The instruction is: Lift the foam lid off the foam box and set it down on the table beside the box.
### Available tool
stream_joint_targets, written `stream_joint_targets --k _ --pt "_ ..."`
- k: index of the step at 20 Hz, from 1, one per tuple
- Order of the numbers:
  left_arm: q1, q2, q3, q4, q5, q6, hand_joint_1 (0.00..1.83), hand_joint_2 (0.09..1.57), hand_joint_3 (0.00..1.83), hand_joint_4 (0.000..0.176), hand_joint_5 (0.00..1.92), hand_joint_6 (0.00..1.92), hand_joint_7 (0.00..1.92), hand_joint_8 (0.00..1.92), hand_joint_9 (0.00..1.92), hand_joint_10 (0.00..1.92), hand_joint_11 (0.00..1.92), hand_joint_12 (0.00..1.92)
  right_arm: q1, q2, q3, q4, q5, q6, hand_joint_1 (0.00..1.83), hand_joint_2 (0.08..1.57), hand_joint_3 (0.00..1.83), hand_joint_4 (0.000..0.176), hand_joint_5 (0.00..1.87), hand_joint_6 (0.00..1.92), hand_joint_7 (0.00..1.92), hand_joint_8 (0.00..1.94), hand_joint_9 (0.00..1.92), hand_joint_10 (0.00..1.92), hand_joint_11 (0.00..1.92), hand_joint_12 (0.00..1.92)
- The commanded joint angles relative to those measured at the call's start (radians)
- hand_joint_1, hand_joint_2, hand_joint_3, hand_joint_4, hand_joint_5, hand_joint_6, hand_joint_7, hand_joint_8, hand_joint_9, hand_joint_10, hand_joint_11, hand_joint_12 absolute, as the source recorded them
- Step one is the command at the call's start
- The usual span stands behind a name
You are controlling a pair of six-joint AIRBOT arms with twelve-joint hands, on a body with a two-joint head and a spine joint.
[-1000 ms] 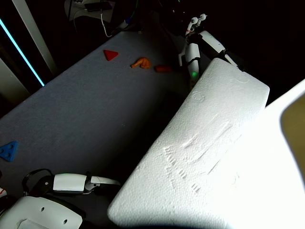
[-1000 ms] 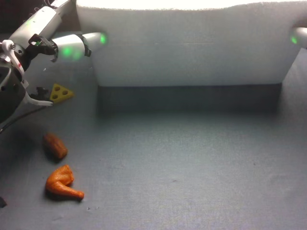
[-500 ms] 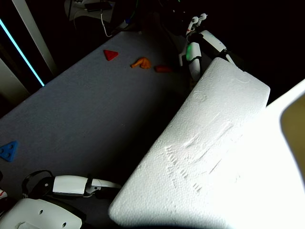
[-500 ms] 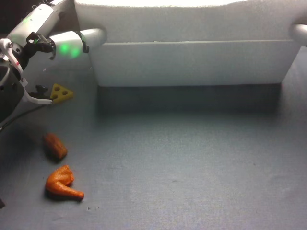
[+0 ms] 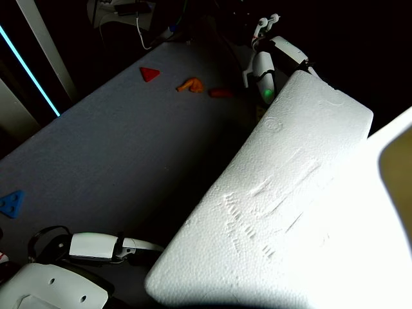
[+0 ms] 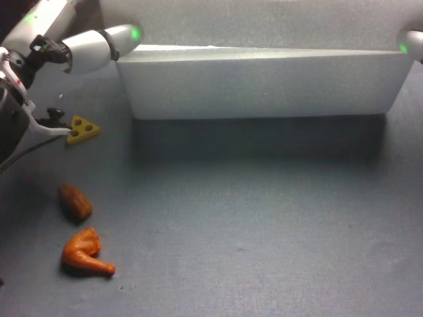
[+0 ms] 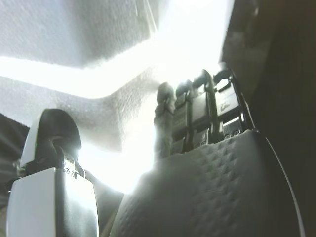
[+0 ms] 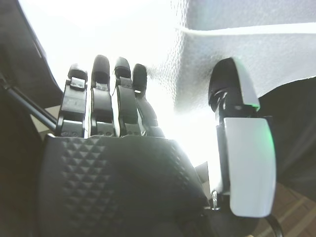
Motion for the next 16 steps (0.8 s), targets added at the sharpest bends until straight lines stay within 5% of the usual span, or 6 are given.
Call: stream_joint_targets --k 1,4,11,12,15,16 --pt "-0.011 0.010 -0.011 0.034 -0.151 -0.011 0.51 1.13 0.00 0.011 0.34 0.00 0.18 0.00 0.13 0.04 0.00 0.44 0.012 0.008 -0.014 -0.086 0.137 0.015 0.53 1.20 0.00 0.000 0.00 1.00 0.23 0.02 0.00 0.51 0.00 1.07" --pt "-0.011 0.029 -0.031 0.046 -0.180 -0.011 0.47 1.13 0.00 0.000 0.31 0.00 0.19 0.00 0.14 0.03 0.00 0.64 0.034 0.012 -0.032 -0.100 0.152 0.015 0.48 1.21 0.00 0.000 0.00 0.44 0.19 0.02 0.00 0.55 0.00 1.23" --pt "-0.009 0.055 -0.064 0.065 -0.225 -0.005 0.47 1.11 0.00 0.000 0.31 0.00 0.17 0.00 0.12 0.01 0.00 0.64 0.059 0.051 -0.069 -0.144 0.183 0.010 0.63 1.18 0.00 0.000 0.00 0.72 0.30 0.11 0.00 0.87 0.00 1.73" --pt "-0.006 0.061 -0.072 0.066 -0.232 -0.004 0.46 1.11 0.00 0.000 0.30 0.00 0.20 0.00 0.16 0.03 0.00 0.87 0.059 0.058 -0.077 -0.148 0.191 0.010 0.63 1.19 0.00 0.000 0.00 0.78 0.27 0.24 0.00 0.92 0.00 1.77" --pt "0.013 0.085 -0.100 0.067 -0.261 0.000 0.44 1.10 0.00 0.006 0.30 0.00 0.16 0.00 0.12 0.01 0.00 0.80 0.057 0.081 -0.109 -0.169 0.217 0.008 0.59 1.18 0.00 0.000 0.00 0.79 0.21 0.44 0.00 0.99 0.00 1.76" --pt "0.020 0.094 -0.110 0.070 -0.271 0.001 0.44 1.11 0.00 0.011 0.29 0.00 0.09 0.00 0.07 0.00 0.00 0.71 0.054 0.094 -0.124 -0.178 0.223 0.003 0.59 1.19 0.00 0.000 0.00 0.86 0.21 0.73 0.14 1.27 0.12 1.89"
